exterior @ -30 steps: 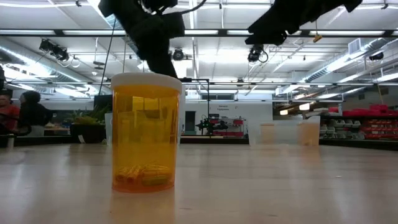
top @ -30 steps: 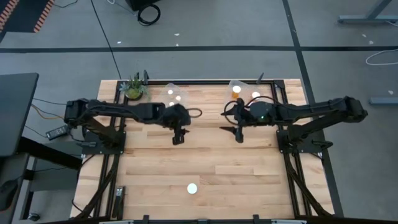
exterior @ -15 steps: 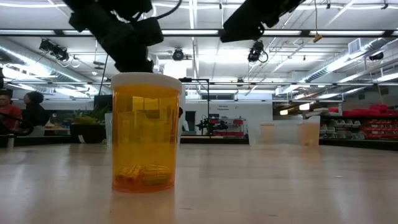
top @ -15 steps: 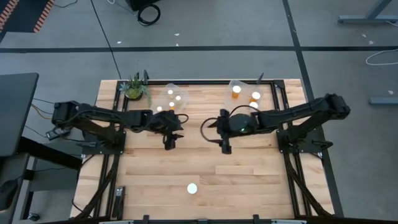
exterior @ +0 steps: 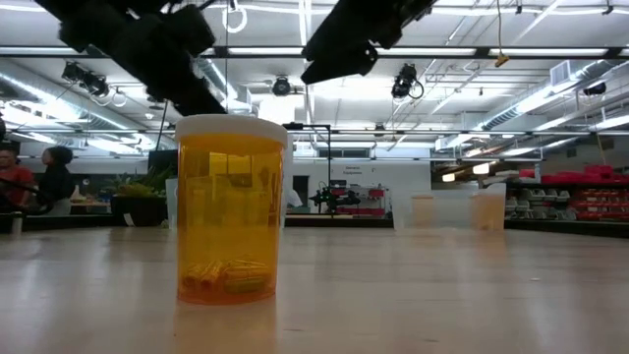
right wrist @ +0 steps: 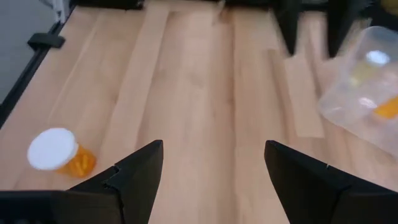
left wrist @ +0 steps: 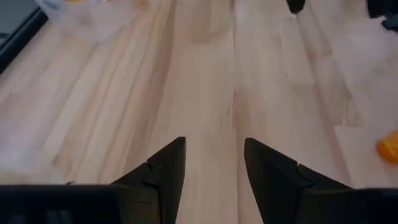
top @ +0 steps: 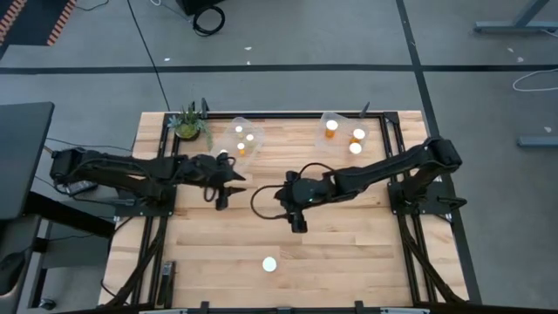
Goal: Pick and place medicine bottles into bin by pill shape (circle, oval)
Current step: Put the large orange capsule bottle into the right transparent bin
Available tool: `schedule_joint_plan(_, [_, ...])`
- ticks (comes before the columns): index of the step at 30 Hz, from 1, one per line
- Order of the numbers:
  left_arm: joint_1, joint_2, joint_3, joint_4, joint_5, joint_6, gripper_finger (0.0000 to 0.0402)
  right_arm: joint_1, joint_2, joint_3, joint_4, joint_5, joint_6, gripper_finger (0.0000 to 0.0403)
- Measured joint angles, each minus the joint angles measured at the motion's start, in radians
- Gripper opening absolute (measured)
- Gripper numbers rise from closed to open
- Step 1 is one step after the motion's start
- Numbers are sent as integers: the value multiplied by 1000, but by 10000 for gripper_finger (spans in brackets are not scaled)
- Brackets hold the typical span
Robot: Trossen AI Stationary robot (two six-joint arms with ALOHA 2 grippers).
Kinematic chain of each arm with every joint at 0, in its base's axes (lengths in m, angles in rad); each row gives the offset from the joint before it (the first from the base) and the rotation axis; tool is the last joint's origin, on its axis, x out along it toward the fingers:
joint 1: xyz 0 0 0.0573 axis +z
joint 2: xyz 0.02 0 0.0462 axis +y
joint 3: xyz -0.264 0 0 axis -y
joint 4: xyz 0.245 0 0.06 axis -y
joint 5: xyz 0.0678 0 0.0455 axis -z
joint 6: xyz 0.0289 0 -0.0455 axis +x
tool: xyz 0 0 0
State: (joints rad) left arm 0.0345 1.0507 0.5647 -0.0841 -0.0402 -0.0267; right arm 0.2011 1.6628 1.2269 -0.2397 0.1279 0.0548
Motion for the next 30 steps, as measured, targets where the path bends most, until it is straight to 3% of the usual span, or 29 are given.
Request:
schedule_joint_plan(16, [-65, -326, -192, 45, -19, -43, 172, 78, 168, 267, -96, -31, -14, 287])
schedule_joint_plan(30, [-92, -413, -194, 34, -47, -68, 172, 91, 58, 285, -147, 39, -59, 287])
